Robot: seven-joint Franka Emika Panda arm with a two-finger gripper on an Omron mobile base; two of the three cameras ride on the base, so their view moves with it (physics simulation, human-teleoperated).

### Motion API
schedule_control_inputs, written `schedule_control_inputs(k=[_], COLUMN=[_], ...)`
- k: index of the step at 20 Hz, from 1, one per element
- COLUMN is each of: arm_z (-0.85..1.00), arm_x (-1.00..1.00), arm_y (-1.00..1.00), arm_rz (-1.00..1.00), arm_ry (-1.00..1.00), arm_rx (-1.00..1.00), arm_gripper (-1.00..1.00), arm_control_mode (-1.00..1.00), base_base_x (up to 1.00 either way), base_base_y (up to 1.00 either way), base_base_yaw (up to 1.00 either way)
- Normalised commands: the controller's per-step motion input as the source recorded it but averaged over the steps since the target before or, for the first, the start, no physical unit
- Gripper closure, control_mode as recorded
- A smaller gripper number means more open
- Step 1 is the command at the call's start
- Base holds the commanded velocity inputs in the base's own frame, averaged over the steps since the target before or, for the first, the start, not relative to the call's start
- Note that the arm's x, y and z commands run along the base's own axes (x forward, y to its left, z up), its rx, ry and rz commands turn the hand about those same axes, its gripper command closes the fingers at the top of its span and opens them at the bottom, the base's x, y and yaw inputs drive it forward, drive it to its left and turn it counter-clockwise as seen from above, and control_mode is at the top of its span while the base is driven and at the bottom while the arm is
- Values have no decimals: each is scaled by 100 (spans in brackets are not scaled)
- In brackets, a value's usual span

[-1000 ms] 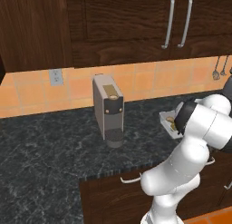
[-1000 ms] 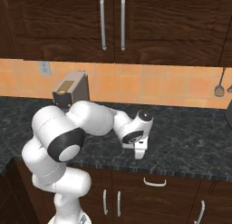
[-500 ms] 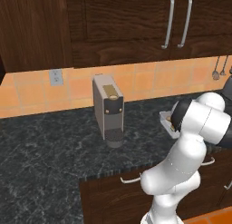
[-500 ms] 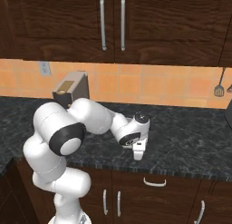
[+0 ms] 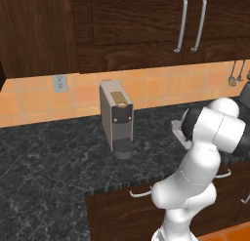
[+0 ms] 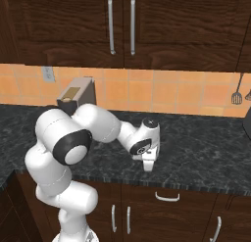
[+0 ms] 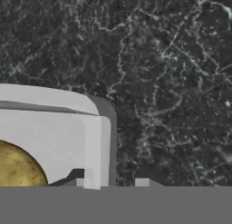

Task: Take the meat container that has the fish and place it on the second highest rack of the freezer. Then take the vegetable container that has the potato and sweet potato and place it on the highest rack of the freezer.

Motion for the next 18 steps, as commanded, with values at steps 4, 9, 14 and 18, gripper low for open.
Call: schedule_control_inputs(k=[4, 9, 14, 18], arm_z=[-19, -1, 49, 61], arm_x=[2, 0, -34, -67], arm_y=[20, 10, 21, 9], arm_rz=[-3, -11, -9, -2], arm_ry=[11, -1, -14, -23], arm_rx=[0, 0, 0, 0], arm_gripper=[100, 100, 100, 100], arm_control_mode=[-100, -100, -100, -100], base_base_x=[0, 0, 0, 0], base_base_y=[0, 0, 0, 0], base_base_yaw=[0, 0, 0, 0])
